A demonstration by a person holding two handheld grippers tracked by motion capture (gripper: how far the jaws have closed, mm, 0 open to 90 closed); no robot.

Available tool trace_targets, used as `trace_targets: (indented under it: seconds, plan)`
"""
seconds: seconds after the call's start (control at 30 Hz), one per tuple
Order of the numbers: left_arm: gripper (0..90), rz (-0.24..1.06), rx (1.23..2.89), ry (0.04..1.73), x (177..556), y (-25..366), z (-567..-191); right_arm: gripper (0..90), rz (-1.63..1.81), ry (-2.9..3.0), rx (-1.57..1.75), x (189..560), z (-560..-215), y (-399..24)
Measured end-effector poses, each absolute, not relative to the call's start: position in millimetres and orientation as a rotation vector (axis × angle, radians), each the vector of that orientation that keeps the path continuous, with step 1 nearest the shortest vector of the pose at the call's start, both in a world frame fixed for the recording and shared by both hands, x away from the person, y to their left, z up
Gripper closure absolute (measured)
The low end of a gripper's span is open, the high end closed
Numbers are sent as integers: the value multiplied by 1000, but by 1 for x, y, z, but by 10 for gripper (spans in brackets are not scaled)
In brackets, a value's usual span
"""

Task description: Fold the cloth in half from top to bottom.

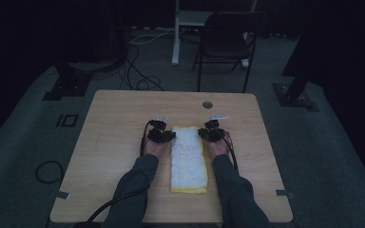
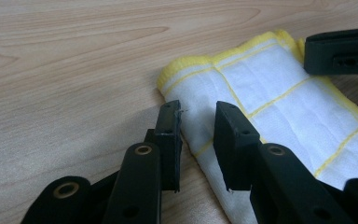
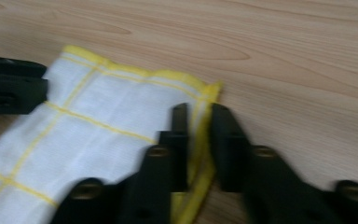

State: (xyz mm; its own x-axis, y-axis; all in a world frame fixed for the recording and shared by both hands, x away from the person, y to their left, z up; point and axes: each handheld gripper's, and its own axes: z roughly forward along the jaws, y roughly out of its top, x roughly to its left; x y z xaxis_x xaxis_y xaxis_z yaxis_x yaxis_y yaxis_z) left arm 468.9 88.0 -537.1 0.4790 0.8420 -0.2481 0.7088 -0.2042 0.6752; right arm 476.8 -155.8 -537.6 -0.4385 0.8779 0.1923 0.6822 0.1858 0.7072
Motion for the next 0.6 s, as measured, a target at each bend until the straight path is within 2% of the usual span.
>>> trace_targets:
  seconds: [0.1, 0.2, 0.3, 0.4, 0.6]
  plan:
    - [712, 227, 1965, 1283, 469, 88, -537, 612, 1099, 2227, 1479, 476, -539, -152]
    - [711, 235, 1964, 1284, 469, 87, -538, 609, 1056, 2225, 1440, 474, -539, -147]
    - [747, 233, 1962, 1283, 468, 85, -538, 713, 1019, 2230, 1431, 472, -538, -144]
    - [820, 246, 1986, 1270, 468, 81, -538, 810, 1042, 2232, 1469, 474, -538, -148]
    - [872, 241, 1980, 1284, 471, 81, -536, 865, 1079, 2224, 1484, 476, -537, -153]
